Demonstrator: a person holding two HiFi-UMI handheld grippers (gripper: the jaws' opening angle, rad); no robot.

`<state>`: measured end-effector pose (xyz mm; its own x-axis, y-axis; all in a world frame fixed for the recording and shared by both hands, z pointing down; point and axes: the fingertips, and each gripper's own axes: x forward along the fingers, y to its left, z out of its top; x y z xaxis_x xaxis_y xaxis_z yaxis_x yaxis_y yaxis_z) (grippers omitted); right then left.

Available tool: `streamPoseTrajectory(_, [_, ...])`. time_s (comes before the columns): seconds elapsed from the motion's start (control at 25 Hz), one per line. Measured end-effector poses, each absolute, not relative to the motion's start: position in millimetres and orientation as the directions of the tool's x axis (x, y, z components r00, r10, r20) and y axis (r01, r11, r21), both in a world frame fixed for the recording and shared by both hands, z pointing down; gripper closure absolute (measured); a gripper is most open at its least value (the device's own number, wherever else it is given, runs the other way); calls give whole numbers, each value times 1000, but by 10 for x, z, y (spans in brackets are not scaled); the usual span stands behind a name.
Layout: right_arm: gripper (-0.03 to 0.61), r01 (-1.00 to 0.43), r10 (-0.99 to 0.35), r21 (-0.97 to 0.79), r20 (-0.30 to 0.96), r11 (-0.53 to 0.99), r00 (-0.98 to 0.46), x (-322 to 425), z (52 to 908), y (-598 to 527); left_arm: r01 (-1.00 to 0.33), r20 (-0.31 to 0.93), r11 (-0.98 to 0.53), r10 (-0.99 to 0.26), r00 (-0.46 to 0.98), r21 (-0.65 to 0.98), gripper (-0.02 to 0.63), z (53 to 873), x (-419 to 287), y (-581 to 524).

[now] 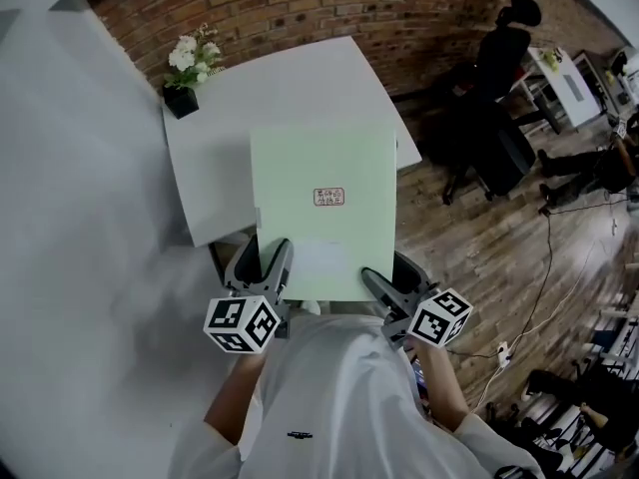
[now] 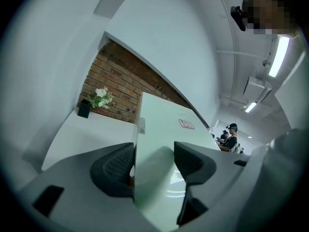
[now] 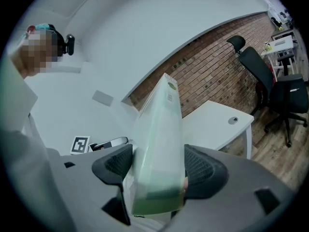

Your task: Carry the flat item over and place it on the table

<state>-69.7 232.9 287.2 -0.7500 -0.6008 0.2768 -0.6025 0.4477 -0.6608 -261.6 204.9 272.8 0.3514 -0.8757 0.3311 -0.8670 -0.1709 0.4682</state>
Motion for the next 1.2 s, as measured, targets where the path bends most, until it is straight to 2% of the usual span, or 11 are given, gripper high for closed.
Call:
streamPoseTrajectory(0.8, [253, -493, -497, -731, 241, 473, -834, 166, 2998, -56, -918, 396, -53, -891, 222, 394, 347, 2687, -1753, -132])
streamPoseTrajectory(1.2, [253, -460, -423, -749, 264, 476, -867, 60, 3214, -631, -915, 433, 38, -888, 153, 402, 347, 2892, -1860, -558])
